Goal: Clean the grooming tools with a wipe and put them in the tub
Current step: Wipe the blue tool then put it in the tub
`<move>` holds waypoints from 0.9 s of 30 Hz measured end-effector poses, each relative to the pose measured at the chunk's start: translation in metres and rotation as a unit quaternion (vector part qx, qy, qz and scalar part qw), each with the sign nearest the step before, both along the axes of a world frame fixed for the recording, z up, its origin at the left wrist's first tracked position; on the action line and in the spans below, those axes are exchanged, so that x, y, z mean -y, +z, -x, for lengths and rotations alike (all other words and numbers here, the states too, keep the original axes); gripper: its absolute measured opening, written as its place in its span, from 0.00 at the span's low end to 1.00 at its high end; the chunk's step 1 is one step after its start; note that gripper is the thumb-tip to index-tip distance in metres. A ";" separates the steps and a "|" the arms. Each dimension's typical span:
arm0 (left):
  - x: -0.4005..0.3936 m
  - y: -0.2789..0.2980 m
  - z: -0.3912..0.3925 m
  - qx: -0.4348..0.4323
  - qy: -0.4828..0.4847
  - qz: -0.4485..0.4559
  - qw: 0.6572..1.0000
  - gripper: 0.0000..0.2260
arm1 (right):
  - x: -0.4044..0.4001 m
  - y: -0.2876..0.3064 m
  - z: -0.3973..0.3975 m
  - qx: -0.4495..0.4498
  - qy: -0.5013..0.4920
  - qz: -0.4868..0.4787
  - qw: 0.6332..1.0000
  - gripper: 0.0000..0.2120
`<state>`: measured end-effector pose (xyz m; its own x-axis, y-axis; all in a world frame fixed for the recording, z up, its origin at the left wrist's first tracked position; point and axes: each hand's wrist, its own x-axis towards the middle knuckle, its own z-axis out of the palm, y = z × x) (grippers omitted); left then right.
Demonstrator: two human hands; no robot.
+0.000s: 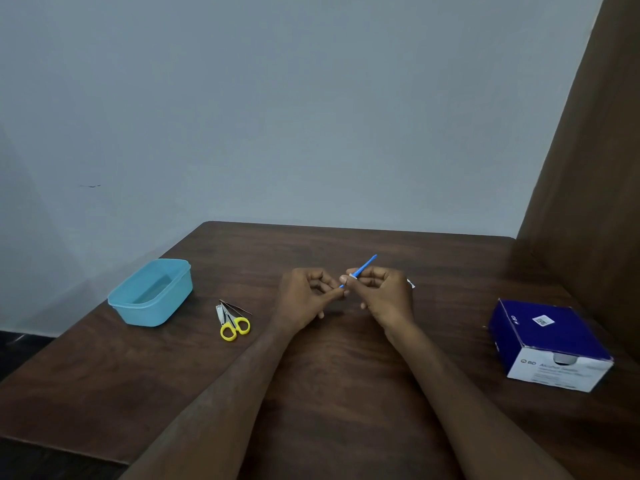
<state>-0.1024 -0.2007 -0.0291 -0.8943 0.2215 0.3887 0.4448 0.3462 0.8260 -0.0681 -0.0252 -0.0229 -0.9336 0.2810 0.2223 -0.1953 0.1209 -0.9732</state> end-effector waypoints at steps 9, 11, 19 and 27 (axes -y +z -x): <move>0.000 0.000 0.002 -0.008 0.006 0.029 1.000 0.05 | -0.005 0.009 0.001 -0.014 -0.100 0.076 0.992 0.07; 0.001 -0.001 0.003 -0.023 0.002 0.039 0.999 0.05 | -0.012 0.011 0.004 -0.016 -0.123 0.111 0.986 0.09; 0.000 0.002 0.001 -0.024 0.007 0.037 0.999 0.12 | -0.036 0.012 0.010 -0.046 -0.171 0.172 0.969 0.06; 0.000 -0.002 0.005 -0.012 -0.024 0.030 0.999 0.15 | -0.005 -0.003 0.007 -0.017 0.003 0.100 0.995 0.06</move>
